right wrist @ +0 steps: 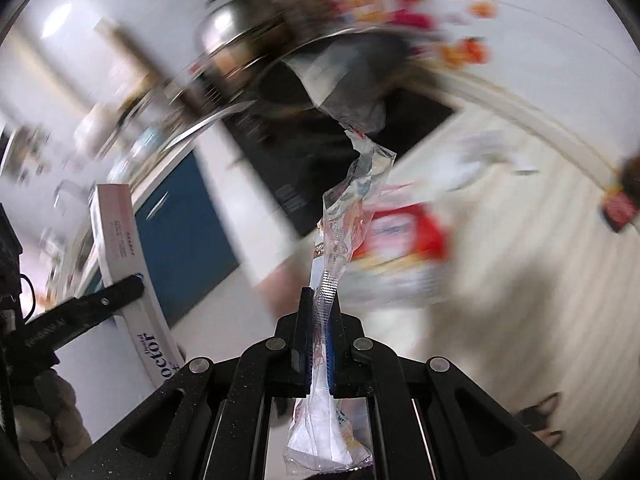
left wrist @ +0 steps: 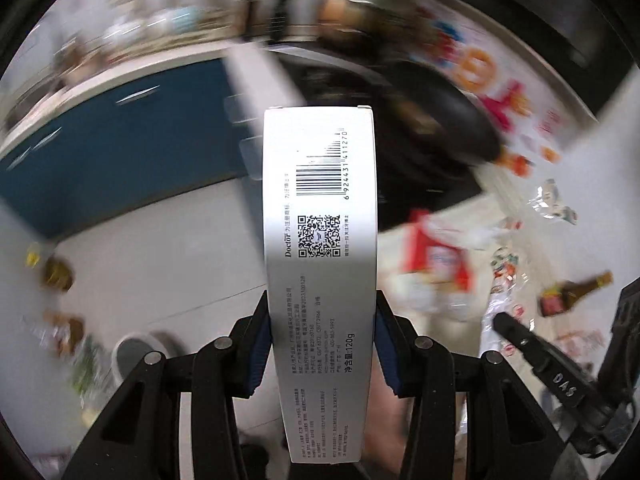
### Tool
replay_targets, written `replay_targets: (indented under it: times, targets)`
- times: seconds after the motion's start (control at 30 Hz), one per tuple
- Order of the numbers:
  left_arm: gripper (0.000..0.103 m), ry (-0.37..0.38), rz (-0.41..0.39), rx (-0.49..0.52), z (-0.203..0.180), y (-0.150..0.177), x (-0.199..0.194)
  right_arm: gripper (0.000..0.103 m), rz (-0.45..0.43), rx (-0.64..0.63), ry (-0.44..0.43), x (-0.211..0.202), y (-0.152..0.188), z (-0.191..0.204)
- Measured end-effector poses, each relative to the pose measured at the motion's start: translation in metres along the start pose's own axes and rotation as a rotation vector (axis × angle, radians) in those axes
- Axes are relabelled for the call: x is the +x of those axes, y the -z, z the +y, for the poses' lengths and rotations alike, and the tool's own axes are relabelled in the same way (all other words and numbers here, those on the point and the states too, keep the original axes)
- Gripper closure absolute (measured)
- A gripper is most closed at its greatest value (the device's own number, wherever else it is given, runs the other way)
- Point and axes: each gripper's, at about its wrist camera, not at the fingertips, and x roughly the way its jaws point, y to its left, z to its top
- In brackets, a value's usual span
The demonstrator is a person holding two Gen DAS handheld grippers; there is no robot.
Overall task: Collect trash
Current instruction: 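Carry the white box and clear wrapper down over the white bin, then open both tools to drop the box and wrapper into the bin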
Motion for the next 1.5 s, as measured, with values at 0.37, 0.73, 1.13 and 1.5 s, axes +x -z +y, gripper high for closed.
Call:
replay_targets:
  times: [0.37,0.73,1.13,1.5]
  targets:
    - [0.061,-0.225,0.104,-0.43,0.28,0.123,0.025,0.099,0.316,-0.356,-0.143,0.164,0.133,0.23]
    - [0.061,-0.359,0.318,-0.693,0.476,0.272,0.176,0.099,0.636,-0.636,-0.152,0.397,0.349,0.342]
    - [0.06,-0.143,0.526,-0.85,0.583,0.368,0.368,0.099,1.036,-0.598,-0.135,0.634,0.499,0.322]
    - [0.026,-0.155,0.558,-0.831,0.609,0.353,0.4,0.029,1.121,-0.513,-0.06,0.717,0.505,0.313]
